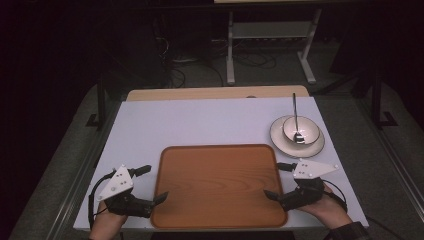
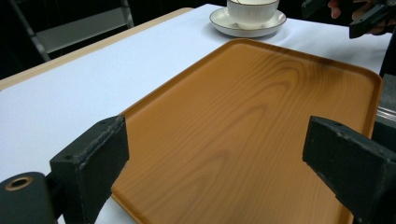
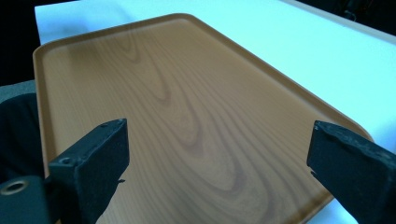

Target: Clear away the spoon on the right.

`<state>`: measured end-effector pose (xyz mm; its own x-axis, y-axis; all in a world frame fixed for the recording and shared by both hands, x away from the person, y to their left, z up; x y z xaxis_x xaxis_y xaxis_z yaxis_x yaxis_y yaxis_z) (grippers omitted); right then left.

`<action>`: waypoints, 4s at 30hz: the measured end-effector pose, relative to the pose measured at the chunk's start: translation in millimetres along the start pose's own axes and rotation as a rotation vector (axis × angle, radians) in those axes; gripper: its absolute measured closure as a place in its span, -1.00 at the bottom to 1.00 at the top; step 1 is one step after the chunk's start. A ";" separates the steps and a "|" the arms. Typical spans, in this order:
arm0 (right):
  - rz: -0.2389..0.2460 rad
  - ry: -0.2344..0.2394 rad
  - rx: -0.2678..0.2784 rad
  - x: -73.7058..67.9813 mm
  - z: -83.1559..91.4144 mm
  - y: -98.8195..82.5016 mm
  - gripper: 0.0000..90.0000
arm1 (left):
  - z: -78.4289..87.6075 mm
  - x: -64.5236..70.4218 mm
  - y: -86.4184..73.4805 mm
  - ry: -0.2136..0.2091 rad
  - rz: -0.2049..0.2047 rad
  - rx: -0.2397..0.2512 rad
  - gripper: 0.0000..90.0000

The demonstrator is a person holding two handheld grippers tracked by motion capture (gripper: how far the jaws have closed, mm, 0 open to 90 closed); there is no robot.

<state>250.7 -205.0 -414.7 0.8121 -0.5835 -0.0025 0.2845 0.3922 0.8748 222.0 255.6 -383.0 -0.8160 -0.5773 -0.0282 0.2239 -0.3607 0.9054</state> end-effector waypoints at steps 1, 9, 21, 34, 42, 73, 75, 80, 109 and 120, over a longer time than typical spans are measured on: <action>0.000 0.000 0.000 0.0 0.0 0.0 -0.88 | 0.0 0.0 0.0 0.000 0.000 0.000 -0.85; -0.005 -0.034 -0.002 6.5 -0.6 2.7 -0.86 | 0.2 0.7 -0.2 -0.001 -0.001 -0.006 -0.85; -0.029 -0.087 0.002 20.7 0.1 7.4 -0.84 | -0.8 -0.8 -0.2 -0.005 0.000 -0.003 -0.85; -0.044 -0.132 0.026 37.6 0.5 14.3 -0.84 | -0.4 0.3 -0.2 -0.005 -0.003 -0.001 -0.85; -0.052 -0.141 0.025 41.8 0.1 16.6 -0.84 | -0.5 0.2 -0.2 -0.004 -0.002 0.000 -0.85; -0.058 -0.162 0.007 61.4 -7.9 25.5 -0.84 | -0.8 0.8 -0.2 -0.004 -0.005 -0.008 -0.85; -0.057 -0.163 0.007 62.6 -8.3 25.9 -0.84 | -0.8 0.7 -0.2 -0.005 -0.005 -0.008 -0.85; -0.064 -0.166 -0.001 68.2 -10.3 27.7 -0.84 | -0.8 0.8 -0.2 -0.005 -0.005 -0.008 -0.85; -0.093 -0.177 -0.062 97.8 -17.9 44.3 -0.67 | -1.3 0.2 -0.5 -0.005 0.001 -0.006 -0.85; -0.123 -0.221 -0.091 113.8 -21.1 51.6 -0.31 | -1.4 -0.2 -0.6 -0.007 0.004 -0.005 -0.85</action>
<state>368.6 -236.1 -380.1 0.6404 -0.7680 0.0086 0.4266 0.3650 0.8275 222.8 255.0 -384.2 -0.8186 -0.5740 -0.0218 0.2299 -0.3622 0.9033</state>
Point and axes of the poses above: each handheld gripper's, and its own axes: z roughly backward along the jaws, y roughly out of its top, x roughly to its right, the point moved 1 cm from there along -z, roughly forward along the jaws, and after that the axes turned 3 degrees about -y, right-handed, at the moved point
